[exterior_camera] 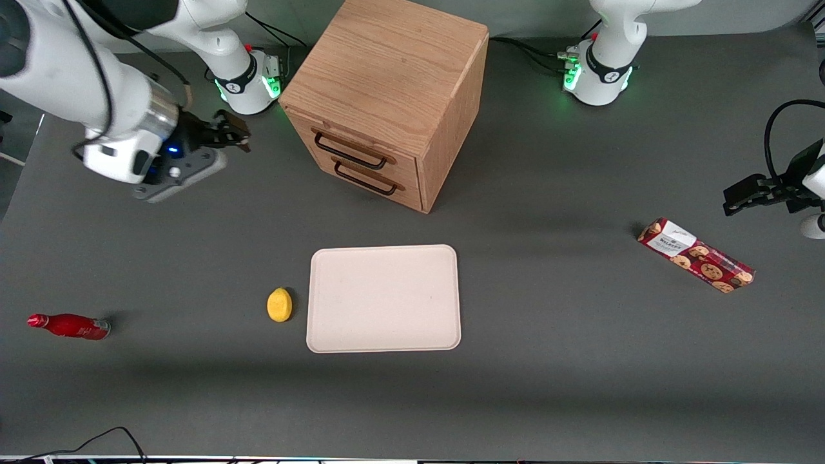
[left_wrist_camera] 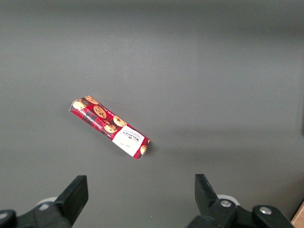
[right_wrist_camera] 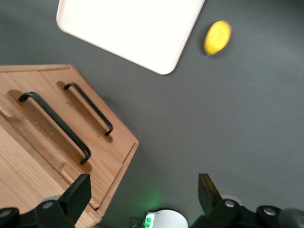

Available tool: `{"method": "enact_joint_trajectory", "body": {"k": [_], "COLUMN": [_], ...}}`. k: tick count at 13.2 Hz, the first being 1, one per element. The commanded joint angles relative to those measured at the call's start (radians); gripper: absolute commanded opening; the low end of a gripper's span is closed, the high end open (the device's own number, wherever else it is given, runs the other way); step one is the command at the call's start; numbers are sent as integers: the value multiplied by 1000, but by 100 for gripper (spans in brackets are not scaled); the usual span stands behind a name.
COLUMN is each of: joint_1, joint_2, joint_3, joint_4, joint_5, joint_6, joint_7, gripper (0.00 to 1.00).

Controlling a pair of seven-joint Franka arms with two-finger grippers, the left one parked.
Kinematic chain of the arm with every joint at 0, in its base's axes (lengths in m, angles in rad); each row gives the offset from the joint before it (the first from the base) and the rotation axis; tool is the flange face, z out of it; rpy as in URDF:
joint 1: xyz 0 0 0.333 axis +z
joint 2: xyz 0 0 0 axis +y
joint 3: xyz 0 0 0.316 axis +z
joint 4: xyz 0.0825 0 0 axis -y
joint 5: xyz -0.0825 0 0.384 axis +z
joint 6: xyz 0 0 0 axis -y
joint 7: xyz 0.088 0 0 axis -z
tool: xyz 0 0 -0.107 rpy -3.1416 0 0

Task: Open upper drawer
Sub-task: 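Move the right gripper toward the upper drawer's black handle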

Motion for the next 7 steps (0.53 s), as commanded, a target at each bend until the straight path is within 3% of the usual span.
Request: {"method": "enact_joint_trajectory", "body": {"k": [1,7], "joint_1": [5,39], "joint_2": [0,35], "joint_3": [7,76], "joint_4": [-67,-116], "joint_5": [61,84], "joint_6": [50,136], "joint_7": [-88,-101], "gripper": [100,100]}}
